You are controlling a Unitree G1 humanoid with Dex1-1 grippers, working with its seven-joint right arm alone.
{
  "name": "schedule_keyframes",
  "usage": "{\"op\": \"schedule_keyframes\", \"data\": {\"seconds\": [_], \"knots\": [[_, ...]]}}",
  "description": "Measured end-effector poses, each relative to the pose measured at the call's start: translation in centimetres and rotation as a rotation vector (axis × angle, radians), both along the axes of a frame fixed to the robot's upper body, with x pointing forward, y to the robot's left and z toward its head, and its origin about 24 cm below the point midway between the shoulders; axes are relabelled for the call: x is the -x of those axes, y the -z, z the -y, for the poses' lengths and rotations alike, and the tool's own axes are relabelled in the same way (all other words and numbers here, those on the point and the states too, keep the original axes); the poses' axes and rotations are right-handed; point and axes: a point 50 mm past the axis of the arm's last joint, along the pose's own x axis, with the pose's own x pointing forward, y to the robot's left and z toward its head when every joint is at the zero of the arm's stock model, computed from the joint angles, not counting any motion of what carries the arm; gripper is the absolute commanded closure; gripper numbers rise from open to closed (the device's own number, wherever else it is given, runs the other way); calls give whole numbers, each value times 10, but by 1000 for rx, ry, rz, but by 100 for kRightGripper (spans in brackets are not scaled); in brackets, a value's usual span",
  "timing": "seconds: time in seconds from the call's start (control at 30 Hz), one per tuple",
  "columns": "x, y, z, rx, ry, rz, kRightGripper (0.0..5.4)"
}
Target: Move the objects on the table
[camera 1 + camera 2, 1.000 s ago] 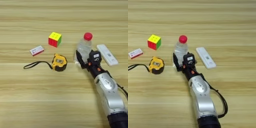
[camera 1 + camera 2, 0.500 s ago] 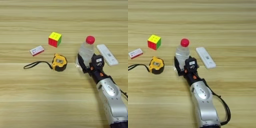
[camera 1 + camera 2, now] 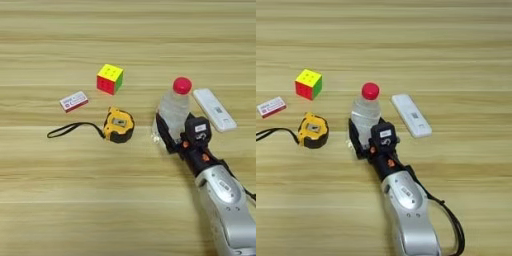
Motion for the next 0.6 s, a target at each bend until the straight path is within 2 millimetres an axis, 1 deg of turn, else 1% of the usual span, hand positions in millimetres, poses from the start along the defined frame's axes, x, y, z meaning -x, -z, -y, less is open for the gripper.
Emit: {"op": "schedule_keyframes", "data": {"seconds": [0.07, 0.1, 0.13, 0.3, 0.43, 0.6], "knots": [[0, 0, 0, 0, 0, 0, 233], [0, 0, 0, 0, -1, -1, 197], [-1, 0, 0, 0, -1, -1, 197], [-1, 3, 0, 3, 3, -12, 142], [4, 19, 3, 8, 23, -103, 91], [4, 20, 3, 9, 28, -106, 48]]}}
